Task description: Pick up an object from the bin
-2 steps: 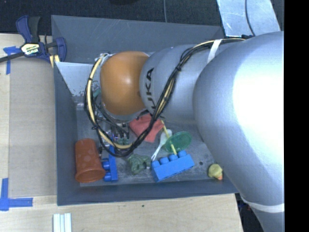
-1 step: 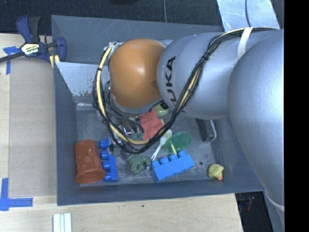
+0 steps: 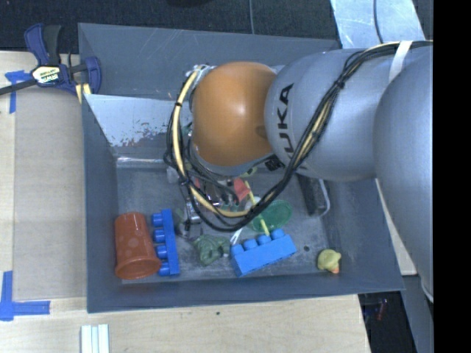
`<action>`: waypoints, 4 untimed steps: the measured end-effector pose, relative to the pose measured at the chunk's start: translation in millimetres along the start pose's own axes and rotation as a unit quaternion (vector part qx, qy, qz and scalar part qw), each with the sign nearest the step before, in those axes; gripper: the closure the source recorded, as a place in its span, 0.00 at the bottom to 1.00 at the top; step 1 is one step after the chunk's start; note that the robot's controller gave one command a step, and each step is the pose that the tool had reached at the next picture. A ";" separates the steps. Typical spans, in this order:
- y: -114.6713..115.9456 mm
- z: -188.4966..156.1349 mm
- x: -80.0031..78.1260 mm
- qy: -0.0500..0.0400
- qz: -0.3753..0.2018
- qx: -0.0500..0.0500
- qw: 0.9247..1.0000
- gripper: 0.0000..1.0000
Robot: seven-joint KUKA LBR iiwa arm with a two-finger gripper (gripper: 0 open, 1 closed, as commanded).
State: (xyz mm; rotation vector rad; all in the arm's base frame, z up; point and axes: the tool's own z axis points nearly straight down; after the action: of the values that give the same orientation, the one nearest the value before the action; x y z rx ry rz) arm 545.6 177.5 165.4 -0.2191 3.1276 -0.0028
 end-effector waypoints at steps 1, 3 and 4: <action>-21.4 -33.6 -0.8 0.004 -0.010 0.001 1.000 0.00; -108.6 16.2 -28.2 -0.005 -0.001 0.000 1.000 0.00; -132.8 88.5 -49.6 -0.002 0.092 0.000 0.996 1.00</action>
Offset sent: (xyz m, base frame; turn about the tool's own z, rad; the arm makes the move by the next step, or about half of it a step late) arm 0.0033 -0.1069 -0.0781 0.0452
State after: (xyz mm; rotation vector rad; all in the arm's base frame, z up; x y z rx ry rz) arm 613.8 52.8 77.5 0.0689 3.1313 -0.0003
